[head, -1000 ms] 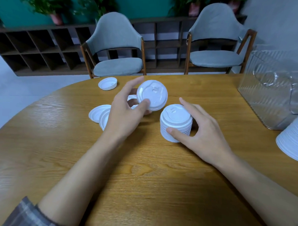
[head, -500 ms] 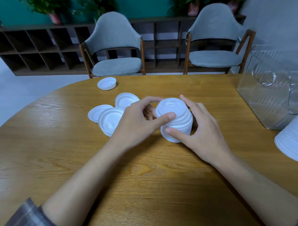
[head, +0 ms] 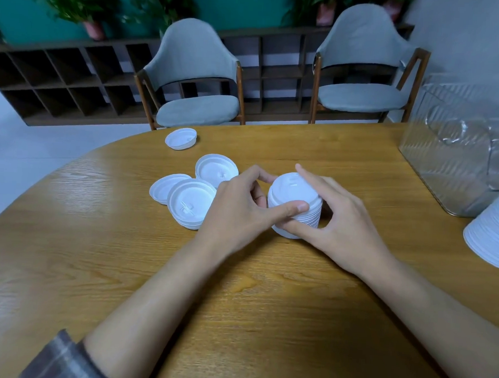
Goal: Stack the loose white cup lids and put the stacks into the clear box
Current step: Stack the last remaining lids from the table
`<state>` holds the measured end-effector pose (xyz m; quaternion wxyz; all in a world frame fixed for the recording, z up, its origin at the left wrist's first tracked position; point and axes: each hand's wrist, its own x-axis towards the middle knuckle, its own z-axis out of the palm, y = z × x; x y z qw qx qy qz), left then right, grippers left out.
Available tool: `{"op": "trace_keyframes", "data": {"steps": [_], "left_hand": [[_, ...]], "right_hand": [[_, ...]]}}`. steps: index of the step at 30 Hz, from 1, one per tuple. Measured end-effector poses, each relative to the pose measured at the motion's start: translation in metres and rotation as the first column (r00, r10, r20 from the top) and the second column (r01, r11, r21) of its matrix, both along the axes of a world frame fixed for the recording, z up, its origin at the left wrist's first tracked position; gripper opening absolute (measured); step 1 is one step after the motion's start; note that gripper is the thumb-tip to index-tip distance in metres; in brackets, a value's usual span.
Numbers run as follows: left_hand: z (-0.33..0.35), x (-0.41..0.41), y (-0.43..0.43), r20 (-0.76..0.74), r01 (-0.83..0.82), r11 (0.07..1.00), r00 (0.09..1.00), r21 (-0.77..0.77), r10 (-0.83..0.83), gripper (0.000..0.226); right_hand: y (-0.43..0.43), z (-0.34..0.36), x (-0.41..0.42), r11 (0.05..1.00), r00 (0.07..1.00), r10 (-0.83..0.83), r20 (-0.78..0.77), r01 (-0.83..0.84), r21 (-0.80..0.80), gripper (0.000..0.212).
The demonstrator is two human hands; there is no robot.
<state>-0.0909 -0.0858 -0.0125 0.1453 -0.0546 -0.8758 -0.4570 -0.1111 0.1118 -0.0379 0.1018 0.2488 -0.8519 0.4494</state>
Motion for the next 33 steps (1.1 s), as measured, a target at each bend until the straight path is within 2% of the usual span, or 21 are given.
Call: {"op": "trace_keyframes", "data": {"steps": [5,8,11,14,16,21,26,30,33], "left_hand": [[0.007,-0.004,-0.015,-0.007,0.042,0.998,0.999,-0.051,-0.042,0.036],[0.003,-0.014,-0.032,-0.194,-0.110,0.978,0.978,-0.179,0.074,0.037],[-0.003,-0.022,-0.053,-0.288,-0.270,0.862,0.945,-0.429,0.153,0.029],[-0.004,-0.025,-0.059,-0.191,-0.282,0.738,0.959,-0.613,0.208,0.031],[-0.004,-0.024,-0.058,-0.155,-0.274,0.692,0.960,-0.668,0.231,0.031],[-0.001,-0.023,-0.052,-0.184,-0.301,0.671,0.953,-0.678,0.241,0.027],[-0.001,-0.020,-0.044,-0.174,-0.234,0.813,0.971,-0.533,0.166,0.020],[0.001,-0.019,-0.042,-0.142,-0.208,0.874,0.977,-0.440,0.161,0.025],[0.001,-0.019,-0.043,-0.195,-0.196,0.926,0.971,-0.322,0.138,0.026]], "right_hand": [[-0.001,0.000,-0.001,1.000,1.000,-0.015,0.000,0.015,0.008,0.090],[-0.001,0.000,-0.001,1.000,1.000,-0.015,0.011,0.014,0.019,0.090],[-0.001,-0.001,0.000,1.000,1.000,-0.018,0.022,0.018,0.015,0.090],[-0.001,0.000,0.000,1.000,0.999,-0.021,0.028,0.021,0.008,0.089],[-0.001,0.000,0.000,1.000,0.999,-0.020,0.030,0.020,0.014,0.089],[-0.001,0.000,-0.001,0.999,0.999,-0.022,0.029,0.022,0.026,0.090],[0.000,0.001,-0.001,0.999,0.999,-0.021,0.025,0.020,0.033,0.090],[0.000,0.001,-0.001,0.999,0.999,-0.024,0.029,0.022,0.039,0.090],[-0.001,0.001,0.000,0.999,0.999,-0.024,0.022,0.024,0.039,0.090]]}}
